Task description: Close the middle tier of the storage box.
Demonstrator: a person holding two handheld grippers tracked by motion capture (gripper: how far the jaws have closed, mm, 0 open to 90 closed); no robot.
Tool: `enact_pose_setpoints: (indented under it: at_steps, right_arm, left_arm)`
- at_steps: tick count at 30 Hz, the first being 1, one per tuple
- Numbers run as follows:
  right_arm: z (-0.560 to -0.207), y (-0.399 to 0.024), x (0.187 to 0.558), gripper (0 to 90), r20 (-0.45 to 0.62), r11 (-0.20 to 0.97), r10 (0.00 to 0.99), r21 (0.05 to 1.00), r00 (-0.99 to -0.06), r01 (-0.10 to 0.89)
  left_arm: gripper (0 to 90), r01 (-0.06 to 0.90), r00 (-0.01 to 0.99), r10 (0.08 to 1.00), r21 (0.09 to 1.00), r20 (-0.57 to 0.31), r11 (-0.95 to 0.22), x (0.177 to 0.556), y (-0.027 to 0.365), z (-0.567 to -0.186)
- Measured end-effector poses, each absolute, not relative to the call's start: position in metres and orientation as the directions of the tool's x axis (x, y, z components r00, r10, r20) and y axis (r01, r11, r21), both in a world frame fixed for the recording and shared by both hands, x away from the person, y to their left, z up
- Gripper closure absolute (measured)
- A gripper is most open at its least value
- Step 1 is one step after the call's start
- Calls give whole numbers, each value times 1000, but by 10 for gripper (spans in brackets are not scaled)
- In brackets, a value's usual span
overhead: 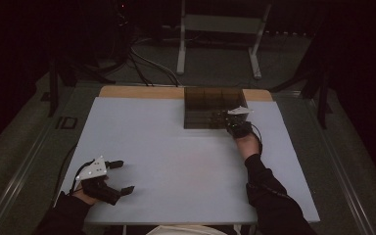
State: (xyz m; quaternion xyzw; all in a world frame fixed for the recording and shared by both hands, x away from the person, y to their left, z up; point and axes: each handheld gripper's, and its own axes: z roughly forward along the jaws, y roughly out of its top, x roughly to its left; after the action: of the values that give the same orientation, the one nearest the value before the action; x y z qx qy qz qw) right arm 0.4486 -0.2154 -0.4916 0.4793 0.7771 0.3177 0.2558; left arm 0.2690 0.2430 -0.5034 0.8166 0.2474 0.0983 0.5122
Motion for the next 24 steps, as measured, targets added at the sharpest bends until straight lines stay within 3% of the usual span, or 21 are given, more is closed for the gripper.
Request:
enact_pose_setpoints:
  at_steps: [10, 16, 24]
  right_arm:
    - [-489, -215, 445, 891, -71, 330, 906, 739, -418, 588]
    - [-488, -215, 443, 805, -40, 318, 901, 739, -432, 594]
    - [-487, -214, 440, 628, -27, 323, 894, 731, -447, 601]
  left_arm:
    - [10, 303, 859, 504, 885, -92, -355, 269, 243, -503]
    - [10, 304, 858, 506, 884, -93, -354, 269, 243, -503]
    - [10, 303, 858, 505, 884, -92, -355, 269, 243, -503]
